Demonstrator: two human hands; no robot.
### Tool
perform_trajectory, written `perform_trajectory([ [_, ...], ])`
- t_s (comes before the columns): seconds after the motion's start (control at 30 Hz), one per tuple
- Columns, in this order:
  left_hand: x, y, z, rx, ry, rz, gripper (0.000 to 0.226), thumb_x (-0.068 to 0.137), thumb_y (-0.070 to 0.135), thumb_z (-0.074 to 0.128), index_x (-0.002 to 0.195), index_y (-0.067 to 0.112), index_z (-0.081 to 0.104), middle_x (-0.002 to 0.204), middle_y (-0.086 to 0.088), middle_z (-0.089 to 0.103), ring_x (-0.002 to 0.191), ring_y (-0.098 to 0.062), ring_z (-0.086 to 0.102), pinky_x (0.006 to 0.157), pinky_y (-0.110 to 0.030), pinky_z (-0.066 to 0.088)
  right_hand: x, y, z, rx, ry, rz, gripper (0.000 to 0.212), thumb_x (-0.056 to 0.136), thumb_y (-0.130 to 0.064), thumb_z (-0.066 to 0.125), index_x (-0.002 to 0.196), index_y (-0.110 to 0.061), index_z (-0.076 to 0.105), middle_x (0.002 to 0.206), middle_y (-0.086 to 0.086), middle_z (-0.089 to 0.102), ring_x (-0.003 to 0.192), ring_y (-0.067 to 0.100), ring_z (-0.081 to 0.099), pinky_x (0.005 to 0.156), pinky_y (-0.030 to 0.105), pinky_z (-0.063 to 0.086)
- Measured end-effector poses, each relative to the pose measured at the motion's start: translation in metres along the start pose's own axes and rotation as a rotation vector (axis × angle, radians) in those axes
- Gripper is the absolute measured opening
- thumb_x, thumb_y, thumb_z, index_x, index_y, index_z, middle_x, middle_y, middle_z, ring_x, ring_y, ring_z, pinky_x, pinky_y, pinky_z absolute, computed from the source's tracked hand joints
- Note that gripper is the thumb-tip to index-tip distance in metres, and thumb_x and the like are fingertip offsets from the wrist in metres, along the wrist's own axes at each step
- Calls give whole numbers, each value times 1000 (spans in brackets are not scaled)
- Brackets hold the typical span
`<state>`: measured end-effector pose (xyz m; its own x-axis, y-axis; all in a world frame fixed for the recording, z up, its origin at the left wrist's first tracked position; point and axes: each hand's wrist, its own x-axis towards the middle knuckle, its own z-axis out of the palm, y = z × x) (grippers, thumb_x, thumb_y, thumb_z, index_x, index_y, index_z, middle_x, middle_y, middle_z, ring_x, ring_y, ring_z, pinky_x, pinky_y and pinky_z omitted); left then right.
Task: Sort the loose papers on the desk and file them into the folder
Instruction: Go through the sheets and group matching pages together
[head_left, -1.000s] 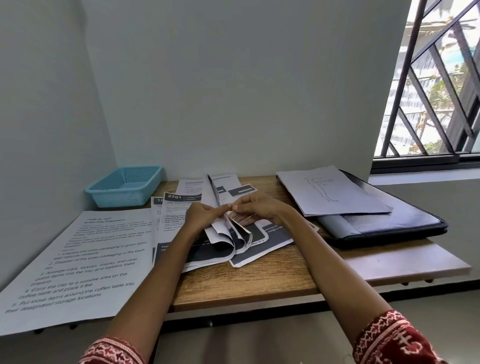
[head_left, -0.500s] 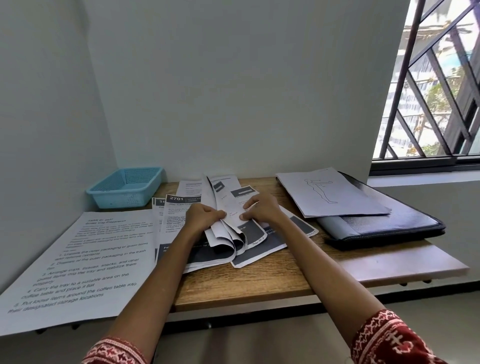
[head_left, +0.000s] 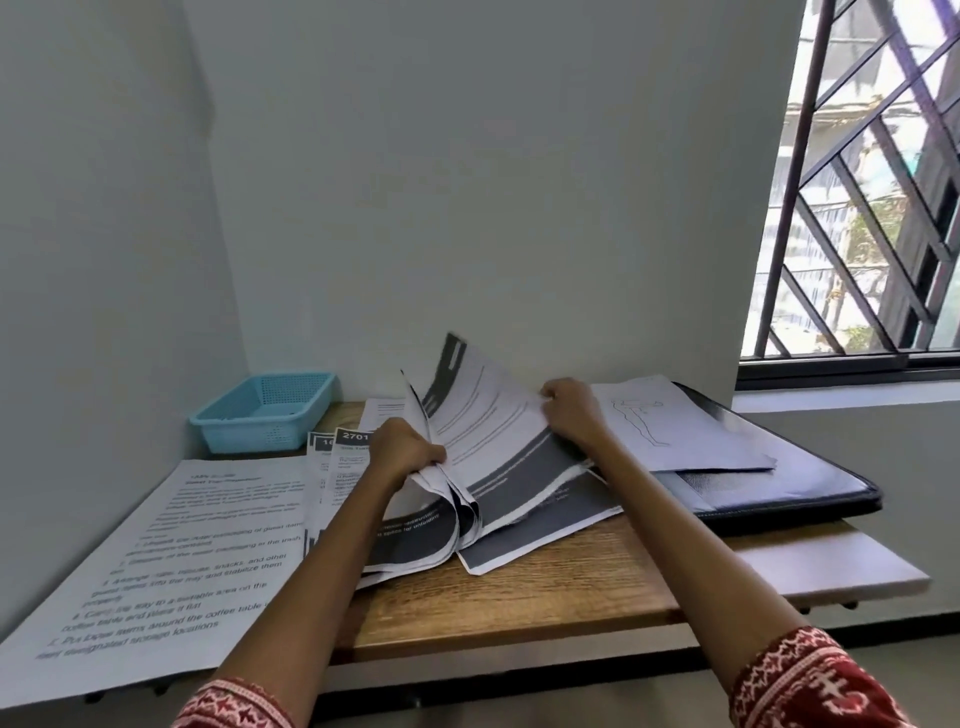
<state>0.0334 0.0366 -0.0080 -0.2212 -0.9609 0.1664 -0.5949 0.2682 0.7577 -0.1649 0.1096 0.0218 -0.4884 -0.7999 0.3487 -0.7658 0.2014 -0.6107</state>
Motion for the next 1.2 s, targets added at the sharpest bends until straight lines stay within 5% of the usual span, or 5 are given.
perform_trajectory([
  [0.23, -8, -4, 13, -101, 13, 42, 50, 93, 41, 52, 71, 2, 74, 33, 10, 50, 54, -13, 49, 52, -19, 34, 7, 1, -62, 52, 498, 24, 33, 94, 1, 37, 118, -6, 59, 106, 18, 65, 96, 34, 61, 69, 28, 38],
  [0.37, -10, -7, 2, -175, 54, 27, 46, 95, 34, 51, 81, -2, 74, 56, -5, 55, 54, -13, 43, 52, -23, 32, 7, -7, -77, 126, 570, -53, 32, 95, 0, 37, 117, -5, 60, 106, 18, 66, 93, 33, 62, 68, 26, 37],
  [0.9, -18, 22, -36, -199, 94, 83, 61, 94, 52, 42, 81, 1, 74, 74, -5, 61, 62, -12, 48, 57, -23, 36, -28, -52, 33, 202, -90, -148, 30, 88, 0, 44, 109, 2, 65, 113, 16, 64, 108, 31, 57, 85, 31, 42],
  [1.03, -17, 24, -24, -204, 42, -11, 68, 82, 67, 51, 81, 1, 71, 73, -5, 60, 74, -21, 57, 62, -27, 39, -42, -60, 40, 297, -468, -206, 26, 101, -16, 40, 103, -4, 62, 80, 5, 58, 71, 15, 55, 59, 24, 44],
  [1.2, -14, 3, -14, -86, 55, -36, 31, 80, 16, 69, 54, 10, 51, 56, -4, 47, 54, -16, 45, 56, -26, 33, -41, -45, 39, 347, -559, -153, 46, 102, -36, 36, 112, 1, 62, 103, 17, 67, 76, 19, 64, 65, 24, 52],
])
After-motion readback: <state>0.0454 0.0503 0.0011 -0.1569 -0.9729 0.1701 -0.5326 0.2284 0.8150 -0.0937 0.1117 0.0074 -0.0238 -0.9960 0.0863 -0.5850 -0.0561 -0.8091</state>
